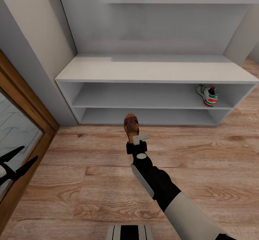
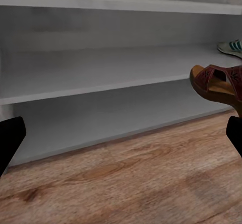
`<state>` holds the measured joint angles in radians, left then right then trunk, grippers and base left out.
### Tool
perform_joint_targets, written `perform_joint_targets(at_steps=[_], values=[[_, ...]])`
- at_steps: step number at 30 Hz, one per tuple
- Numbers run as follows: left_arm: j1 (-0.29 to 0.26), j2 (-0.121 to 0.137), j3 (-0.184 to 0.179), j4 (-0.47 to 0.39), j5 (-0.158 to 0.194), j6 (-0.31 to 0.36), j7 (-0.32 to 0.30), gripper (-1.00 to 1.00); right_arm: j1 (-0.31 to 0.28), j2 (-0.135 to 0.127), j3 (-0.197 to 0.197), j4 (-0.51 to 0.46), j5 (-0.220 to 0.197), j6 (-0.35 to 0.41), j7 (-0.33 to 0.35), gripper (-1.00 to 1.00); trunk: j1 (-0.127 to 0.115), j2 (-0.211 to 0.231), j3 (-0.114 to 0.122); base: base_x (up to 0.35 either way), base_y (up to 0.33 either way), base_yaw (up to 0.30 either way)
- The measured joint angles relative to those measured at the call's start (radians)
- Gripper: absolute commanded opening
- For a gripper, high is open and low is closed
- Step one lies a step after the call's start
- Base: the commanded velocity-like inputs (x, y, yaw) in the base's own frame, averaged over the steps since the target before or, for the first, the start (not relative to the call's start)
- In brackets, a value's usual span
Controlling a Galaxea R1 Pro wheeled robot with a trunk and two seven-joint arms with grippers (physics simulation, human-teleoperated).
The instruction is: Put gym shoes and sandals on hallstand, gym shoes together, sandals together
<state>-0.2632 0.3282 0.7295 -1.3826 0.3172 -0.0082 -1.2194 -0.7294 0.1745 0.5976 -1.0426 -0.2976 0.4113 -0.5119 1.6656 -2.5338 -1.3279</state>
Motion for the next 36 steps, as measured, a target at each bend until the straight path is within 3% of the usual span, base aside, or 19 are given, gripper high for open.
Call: perform_joint_targets(at_steps=[11,36], values=[[0.000,0.000,-0.032,0.000,-0.001,-0.001,-0.001,1.00,0.001,0.000,0.001,-0.001,-0.001,-0.029,0.004,-1.00,0.000,0.000,0.000,0.179,0.020,0.000],[0.000,0.000,-0.043,0.000,-0.001,-0.002,-0.002,1.00,0.003,0.000,0.002,-0.001,-0.002,-0.056,0.004,-1.00,0.000,0.000,0.000,0.020,0.004,0.000]])
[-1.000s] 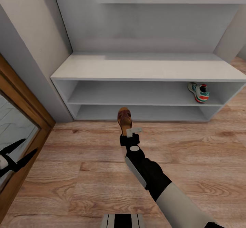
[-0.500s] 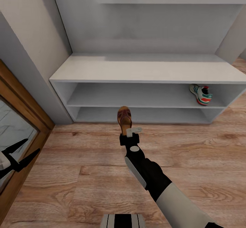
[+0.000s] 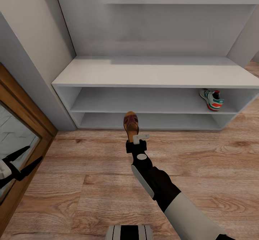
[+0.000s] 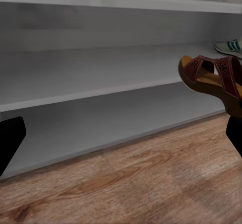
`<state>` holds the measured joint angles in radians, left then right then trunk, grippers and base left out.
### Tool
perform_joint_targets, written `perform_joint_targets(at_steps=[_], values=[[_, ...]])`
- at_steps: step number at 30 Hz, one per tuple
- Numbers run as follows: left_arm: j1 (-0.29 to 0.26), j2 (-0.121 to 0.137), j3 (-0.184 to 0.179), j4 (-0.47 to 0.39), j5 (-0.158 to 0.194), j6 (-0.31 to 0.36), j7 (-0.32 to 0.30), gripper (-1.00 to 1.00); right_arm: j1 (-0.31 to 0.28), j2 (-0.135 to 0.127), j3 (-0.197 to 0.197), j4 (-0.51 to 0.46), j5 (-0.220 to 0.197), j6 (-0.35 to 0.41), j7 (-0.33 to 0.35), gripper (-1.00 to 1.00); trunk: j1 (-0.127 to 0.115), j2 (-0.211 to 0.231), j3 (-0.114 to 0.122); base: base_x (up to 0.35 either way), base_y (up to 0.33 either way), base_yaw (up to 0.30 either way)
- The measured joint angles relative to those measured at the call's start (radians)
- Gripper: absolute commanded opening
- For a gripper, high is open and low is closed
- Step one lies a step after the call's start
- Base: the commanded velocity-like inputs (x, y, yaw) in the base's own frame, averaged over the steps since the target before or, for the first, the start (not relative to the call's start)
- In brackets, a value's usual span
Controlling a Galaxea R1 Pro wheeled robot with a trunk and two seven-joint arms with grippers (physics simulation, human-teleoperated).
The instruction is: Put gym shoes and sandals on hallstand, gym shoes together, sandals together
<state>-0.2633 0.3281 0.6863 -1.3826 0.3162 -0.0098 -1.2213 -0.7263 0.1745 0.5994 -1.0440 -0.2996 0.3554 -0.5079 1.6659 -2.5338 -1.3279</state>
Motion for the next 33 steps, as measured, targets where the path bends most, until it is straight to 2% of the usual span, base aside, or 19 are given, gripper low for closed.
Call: perform_joint_targets(at_steps=[11,26,33], values=[[0.000,0.001,-0.044,0.000,0.000,0.000,0.001,1.00,0.002,0.000,0.000,-0.001,0.000,-0.002,0.000,-1.00,0.000,0.000,0.000,0.073,0.000,0.000],[0.000,0.002,-0.049,0.000,0.000,0.000,0.000,1.00,0.006,0.000,0.000,-0.013,0.000,-0.020,0.000,-1.00,0.000,0.000,0.000,0.027,0.000,0.000],[0.000,0.002,-0.050,0.000,0.000,0.000,-0.001,1.00,0.006,0.000,0.000,-0.013,0.000,-0.030,0.000,-1.00,0.000,0.000,0.000,0.176,0.000,0.000]])
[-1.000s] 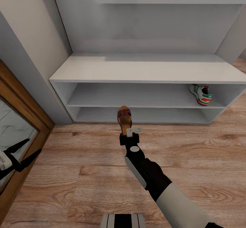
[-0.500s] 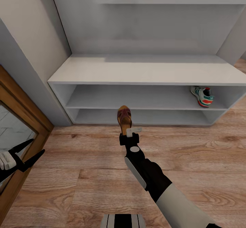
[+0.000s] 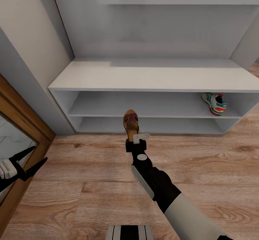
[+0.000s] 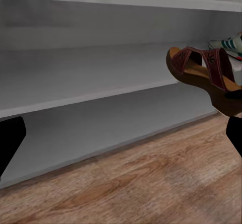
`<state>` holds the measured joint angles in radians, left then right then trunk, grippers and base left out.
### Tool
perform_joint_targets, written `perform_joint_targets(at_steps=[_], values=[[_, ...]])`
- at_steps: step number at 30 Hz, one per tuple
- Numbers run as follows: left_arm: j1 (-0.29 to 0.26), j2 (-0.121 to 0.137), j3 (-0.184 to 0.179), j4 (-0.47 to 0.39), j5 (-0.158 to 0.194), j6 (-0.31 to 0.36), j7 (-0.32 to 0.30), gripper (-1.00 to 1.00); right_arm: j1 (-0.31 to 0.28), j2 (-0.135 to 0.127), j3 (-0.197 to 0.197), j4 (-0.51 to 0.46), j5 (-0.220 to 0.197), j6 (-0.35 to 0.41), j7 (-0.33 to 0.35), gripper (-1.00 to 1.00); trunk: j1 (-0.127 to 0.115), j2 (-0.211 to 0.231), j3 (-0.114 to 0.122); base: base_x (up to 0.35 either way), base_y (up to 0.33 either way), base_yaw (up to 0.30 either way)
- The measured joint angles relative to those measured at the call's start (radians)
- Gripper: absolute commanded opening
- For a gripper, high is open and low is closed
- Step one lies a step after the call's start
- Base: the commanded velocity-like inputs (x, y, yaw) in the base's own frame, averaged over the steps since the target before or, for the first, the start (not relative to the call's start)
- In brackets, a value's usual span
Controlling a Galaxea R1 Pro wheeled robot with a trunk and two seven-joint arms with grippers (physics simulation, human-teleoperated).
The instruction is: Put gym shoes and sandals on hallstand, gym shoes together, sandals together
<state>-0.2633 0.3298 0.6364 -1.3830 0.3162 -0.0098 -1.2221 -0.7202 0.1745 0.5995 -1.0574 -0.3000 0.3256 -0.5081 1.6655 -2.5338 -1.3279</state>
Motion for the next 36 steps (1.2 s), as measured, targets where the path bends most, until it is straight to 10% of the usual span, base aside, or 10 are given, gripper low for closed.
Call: perform_joint_targets(at_steps=[36], values=[[0.000,0.005,-0.064,0.000,-0.007,0.001,-0.013,1.00,0.005,0.000,0.001,-0.040,0.000,-0.006,-0.007,-1.00,0.000,0.000,0.000,0.025,0.000,0.000]])
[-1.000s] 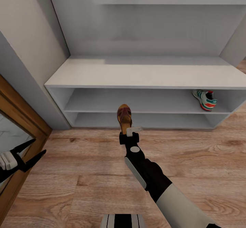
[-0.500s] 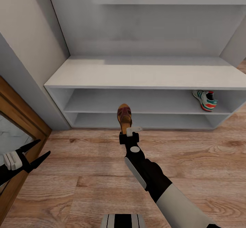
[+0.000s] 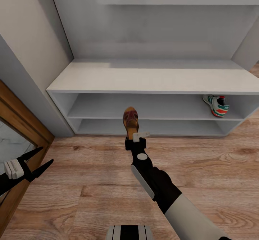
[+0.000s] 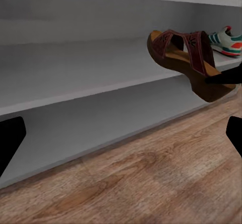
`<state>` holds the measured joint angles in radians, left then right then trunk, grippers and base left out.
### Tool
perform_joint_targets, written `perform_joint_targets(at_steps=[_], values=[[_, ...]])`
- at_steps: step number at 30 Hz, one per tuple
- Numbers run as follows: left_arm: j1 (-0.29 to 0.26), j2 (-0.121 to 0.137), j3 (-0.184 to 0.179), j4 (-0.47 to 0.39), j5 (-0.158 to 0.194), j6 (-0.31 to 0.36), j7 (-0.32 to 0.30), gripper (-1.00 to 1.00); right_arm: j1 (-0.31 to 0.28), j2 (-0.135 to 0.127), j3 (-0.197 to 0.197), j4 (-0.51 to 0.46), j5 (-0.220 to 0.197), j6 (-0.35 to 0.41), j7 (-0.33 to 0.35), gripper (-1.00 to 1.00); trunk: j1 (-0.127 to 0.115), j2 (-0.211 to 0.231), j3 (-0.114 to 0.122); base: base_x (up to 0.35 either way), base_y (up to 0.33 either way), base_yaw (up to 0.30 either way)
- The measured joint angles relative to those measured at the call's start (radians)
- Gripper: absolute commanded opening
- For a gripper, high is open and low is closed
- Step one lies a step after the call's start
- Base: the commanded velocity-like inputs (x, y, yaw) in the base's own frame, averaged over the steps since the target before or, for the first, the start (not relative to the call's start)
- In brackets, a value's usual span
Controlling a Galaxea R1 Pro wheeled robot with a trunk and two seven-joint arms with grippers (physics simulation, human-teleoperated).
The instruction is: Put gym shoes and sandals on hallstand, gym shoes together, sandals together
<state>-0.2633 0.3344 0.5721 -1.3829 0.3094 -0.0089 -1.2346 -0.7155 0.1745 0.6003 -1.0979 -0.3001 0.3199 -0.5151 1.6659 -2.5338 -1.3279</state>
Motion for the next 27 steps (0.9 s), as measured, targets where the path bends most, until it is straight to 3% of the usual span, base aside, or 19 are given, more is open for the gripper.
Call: perform_joint_targets(at_steps=[27], values=[[0.000,0.000,0.000,0.000,-0.001,0.000,0.001,1.00,0.026,0.000,0.000,-0.056,0.002,0.003,-0.003,-1.00,0.000,0.000,0.000,0.000,0.000,0.000]])
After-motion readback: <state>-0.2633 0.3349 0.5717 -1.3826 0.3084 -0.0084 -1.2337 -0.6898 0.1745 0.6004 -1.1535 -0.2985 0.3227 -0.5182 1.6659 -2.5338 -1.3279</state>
